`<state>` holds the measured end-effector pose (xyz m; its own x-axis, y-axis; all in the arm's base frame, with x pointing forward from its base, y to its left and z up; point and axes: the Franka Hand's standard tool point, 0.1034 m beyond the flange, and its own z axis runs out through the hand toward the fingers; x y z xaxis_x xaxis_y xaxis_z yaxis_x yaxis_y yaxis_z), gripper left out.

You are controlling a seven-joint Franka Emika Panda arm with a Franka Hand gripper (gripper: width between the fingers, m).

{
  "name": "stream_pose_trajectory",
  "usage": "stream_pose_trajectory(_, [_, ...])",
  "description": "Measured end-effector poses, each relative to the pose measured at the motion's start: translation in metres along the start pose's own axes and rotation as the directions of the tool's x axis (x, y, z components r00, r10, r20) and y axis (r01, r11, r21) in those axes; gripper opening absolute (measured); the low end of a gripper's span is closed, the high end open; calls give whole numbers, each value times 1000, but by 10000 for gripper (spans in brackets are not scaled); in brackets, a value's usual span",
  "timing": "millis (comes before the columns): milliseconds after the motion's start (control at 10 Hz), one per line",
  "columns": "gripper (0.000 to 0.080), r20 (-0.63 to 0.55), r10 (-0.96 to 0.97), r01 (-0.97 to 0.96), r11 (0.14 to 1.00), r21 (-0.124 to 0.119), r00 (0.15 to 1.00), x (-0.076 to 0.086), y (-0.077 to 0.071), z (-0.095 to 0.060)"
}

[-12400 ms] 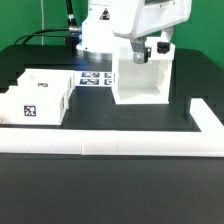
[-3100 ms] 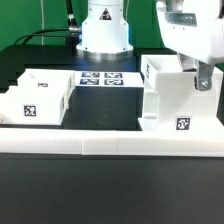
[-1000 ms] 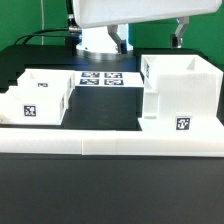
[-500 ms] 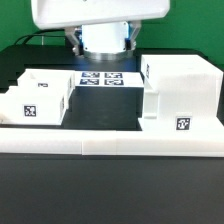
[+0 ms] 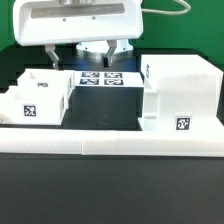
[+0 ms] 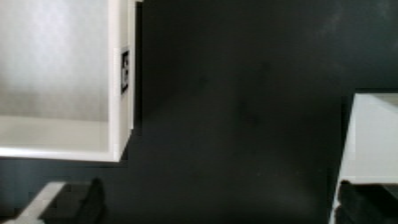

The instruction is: Assemble drawer

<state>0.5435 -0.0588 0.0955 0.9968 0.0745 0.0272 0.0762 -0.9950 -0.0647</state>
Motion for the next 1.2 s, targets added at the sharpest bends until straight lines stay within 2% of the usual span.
stream_pose_trajectory(200, [649, 4, -1, 1, 1000, 0, 1000, -1, 2, 2])
stream_pose_trajectory(300, [649, 21, -7, 6, 1000, 19, 1000, -10, 15, 8])
stream_pose_trajectory(400, [649, 16, 3, -3, 1000, 6, 1000, -18, 27, 19])
stream_pose_trajectory(500, [649, 22, 11, -11, 1000, 2, 1000, -31, 33, 34])
stream_pose_trajectory(700, [649, 30, 12, -12, 1000, -8, 999, -40, 37, 49])
stream_pose_trajectory(900, [649, 45, 29, -28, 999, -18, 999, -47, 43, 71])
stream_pose_trajectory(1200, [649, 59, 30, -29, 999, -22, 998, -51, 43, 83])
